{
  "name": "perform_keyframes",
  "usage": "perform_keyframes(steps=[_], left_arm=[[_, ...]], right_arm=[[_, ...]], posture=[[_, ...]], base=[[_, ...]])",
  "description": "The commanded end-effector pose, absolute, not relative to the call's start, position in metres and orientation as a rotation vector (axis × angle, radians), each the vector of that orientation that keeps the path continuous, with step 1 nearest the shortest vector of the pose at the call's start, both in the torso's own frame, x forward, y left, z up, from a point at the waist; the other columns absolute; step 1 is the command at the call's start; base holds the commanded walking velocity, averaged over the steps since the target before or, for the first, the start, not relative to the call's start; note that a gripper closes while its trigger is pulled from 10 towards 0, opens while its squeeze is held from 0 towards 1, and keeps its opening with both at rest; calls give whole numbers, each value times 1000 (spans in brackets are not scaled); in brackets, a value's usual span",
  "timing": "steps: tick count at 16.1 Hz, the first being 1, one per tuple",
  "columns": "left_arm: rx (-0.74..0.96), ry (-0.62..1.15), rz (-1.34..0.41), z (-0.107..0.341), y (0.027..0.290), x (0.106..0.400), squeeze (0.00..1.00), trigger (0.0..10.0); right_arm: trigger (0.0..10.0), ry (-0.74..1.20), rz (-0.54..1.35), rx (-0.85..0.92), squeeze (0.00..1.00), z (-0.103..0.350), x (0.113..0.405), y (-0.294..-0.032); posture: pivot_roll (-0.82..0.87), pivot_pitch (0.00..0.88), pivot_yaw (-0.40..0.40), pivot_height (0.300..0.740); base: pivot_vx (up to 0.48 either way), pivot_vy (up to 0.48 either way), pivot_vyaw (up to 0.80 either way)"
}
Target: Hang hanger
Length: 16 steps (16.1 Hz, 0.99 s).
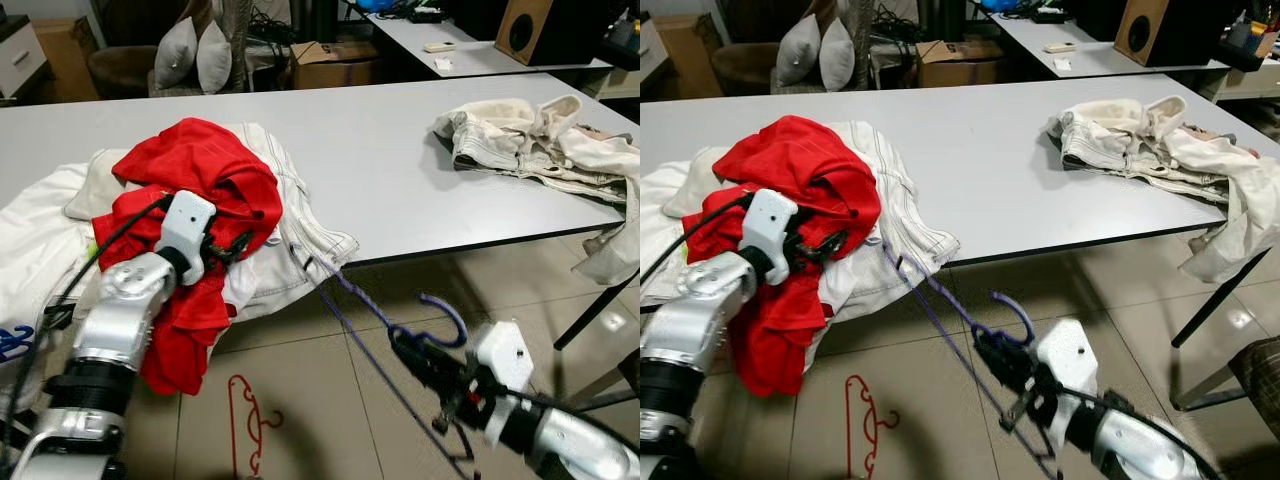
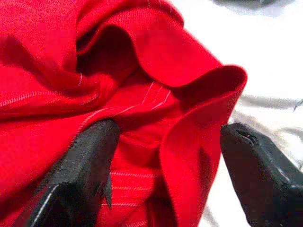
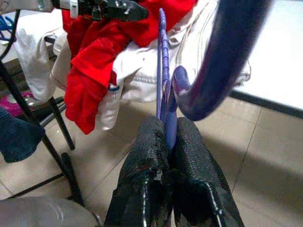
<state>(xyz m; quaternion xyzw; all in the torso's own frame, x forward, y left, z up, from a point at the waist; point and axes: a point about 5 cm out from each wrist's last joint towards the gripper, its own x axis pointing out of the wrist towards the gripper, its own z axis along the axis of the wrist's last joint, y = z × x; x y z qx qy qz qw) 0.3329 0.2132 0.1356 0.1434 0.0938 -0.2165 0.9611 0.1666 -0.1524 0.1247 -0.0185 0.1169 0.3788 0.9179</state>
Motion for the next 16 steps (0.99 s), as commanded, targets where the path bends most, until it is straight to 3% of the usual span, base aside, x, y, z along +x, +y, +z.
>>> perform_keyframes(steps=[1, 2, 3, 4, 5, 10, 16], left_arm=[[324, 213, -467, 135, 212, 335, 0, 10000], [332, 235, -484, 132, 213, 333, 0, 10000], [357, 277, -516, 127, 215, 331, 0, 1333], [363, 288, -529, 126, 215, 331, 0, 1333], [373, 288, -538, 126, 213, 331, 0, 0], [314, 206, -622, 136, 190, 329, 0, 0], [319, 250, -582, 126, 193, 326, 0, 0]], right_arm=[[10000, 220, 794, -39, 0, 130, 167, -150], [10000, 221, 796, -38, 0, 130, 166, -150], [10000, 224, 803, -38, 0, 130, 166, -151], [10000, 224, 806, -38, 0, 130, 165, -151], [10000, 228, 809, -44, 0, 130, 165, -154], [10000, 209, 782, -50, 0, 133, 165, -160], [10000, 227, 813, -53, 0, 132, 166, -158]], posture=[[-40, 7, 32, 740], [-38, 14, 28, 740], [-40, 5, 26, 740], [-38, 8, 26, 740], [-41, 1, 43, 740], [-45, 0, 60, 740], [-49, 12, 28, 740]], base=[[0, 0, 0], [0, 0, 0], [0, 0, 0], [0, 0, 0], [0, 0, 0], [0, 0, 0], [0, 0, 0]])
